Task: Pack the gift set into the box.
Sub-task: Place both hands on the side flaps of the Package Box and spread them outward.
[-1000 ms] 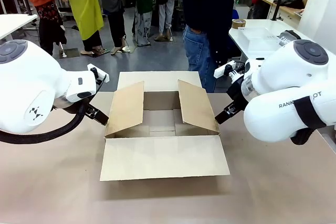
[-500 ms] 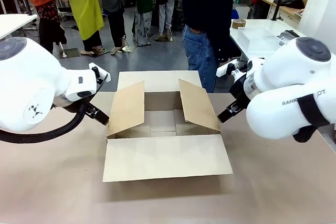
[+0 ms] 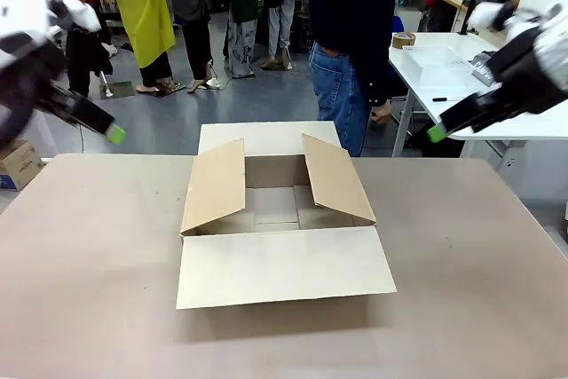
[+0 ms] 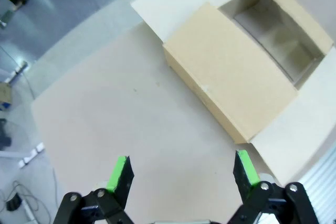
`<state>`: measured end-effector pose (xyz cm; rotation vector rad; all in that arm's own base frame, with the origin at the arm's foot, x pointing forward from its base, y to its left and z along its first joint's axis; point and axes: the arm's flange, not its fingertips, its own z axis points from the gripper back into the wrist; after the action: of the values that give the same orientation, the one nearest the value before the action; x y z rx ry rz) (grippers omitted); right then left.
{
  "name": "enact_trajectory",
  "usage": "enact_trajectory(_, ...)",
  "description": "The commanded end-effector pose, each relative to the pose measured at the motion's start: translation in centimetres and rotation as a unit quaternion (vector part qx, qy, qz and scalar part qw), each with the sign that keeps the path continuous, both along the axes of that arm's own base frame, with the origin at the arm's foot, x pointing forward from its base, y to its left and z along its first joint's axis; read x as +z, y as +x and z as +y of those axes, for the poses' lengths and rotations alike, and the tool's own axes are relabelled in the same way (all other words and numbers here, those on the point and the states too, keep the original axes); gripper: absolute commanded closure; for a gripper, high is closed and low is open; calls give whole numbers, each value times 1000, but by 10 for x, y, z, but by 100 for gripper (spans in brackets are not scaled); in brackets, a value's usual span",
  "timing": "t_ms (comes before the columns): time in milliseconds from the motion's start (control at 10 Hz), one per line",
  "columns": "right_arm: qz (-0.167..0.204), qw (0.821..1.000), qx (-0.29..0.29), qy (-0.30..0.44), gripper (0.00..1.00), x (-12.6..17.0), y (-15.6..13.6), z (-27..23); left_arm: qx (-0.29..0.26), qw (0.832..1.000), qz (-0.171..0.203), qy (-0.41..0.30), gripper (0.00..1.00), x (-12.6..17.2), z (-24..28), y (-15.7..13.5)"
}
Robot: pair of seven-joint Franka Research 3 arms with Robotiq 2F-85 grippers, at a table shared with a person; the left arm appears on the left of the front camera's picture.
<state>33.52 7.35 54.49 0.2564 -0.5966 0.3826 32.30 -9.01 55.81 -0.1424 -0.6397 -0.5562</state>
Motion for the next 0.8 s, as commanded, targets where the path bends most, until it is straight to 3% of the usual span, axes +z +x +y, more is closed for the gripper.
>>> enact_trajectory(0,-12,999,-26,42,0,-6,-28,-34,-84,994,-3,-65,0,-9,8,-24)
enact_trajectory(100,-25,996,-85,27,0,-15,-37,-42,-38,998,-18,-47,0,-22,12,-30)
enact_trajectory(200,-6,1000,-10,25,0,16,-12,-17,-21,999,-11,-24,0,16,5,-14)
enact_trajectory(300,-17,999,-36,35,0,25,-18,-35,-31,999,-18,-40,0,22,7,-19)
enact_trajectory(400,25,995,-22,99,0,18,-2,-55,-40,994,29,-97,0,18,23,1)
enact_trajectory(500,91,978,-28,184,0,9,6,-107,-43,982,71,-171,0,13,69,3)
enact_trajectory(600,148,947,-52,280,0,-12,6,-176,-60,951,123,-276,0,-2,134,-4)
enact_trajectory(700,197,912,-70,352,0,-42,3,-229,-16,917,140,-374,0,-27,189,-13)
